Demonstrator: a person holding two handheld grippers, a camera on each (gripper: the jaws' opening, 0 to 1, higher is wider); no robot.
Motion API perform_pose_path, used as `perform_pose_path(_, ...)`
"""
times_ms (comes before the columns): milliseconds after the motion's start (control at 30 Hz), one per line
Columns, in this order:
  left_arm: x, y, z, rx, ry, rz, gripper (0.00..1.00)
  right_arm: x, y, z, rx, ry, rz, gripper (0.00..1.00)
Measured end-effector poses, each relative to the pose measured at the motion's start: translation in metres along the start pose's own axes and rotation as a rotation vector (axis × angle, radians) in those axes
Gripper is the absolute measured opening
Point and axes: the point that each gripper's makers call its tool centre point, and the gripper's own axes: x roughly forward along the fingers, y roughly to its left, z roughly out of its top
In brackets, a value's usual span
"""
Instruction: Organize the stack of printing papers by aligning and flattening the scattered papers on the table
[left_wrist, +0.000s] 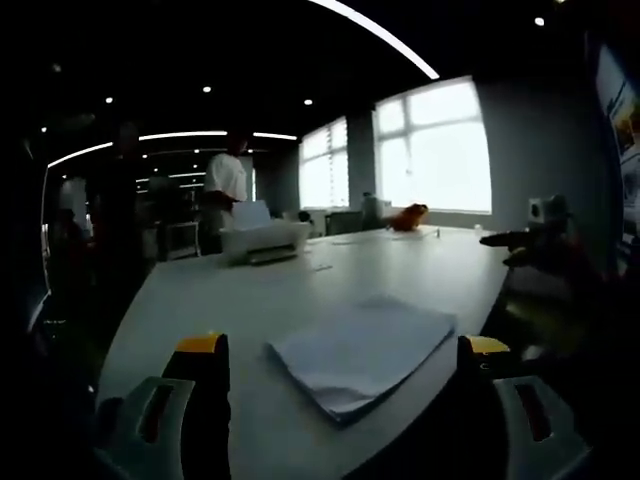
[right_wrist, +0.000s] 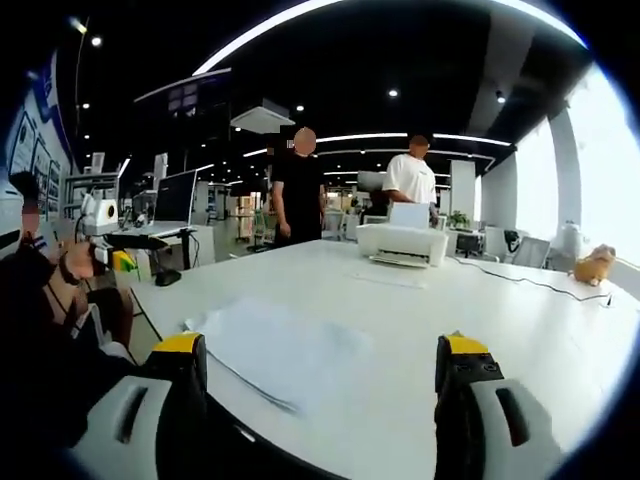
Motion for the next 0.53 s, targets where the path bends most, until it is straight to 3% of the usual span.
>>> perform_pose_path(267,0.0087,-0.0034,-0.0085,-0.014,0.03,-0.018,0.97,0.0011,-0.0019,-0.0015,0.009,0.002,-0.006,0.9)
perform_pose_path(533,0.0114,-0.0098,-0.0108,-0.036,0.02,-0.049,0.97,0.0024,-0.0044,-0.0059,0.024,0.003,-0.008,0.9)
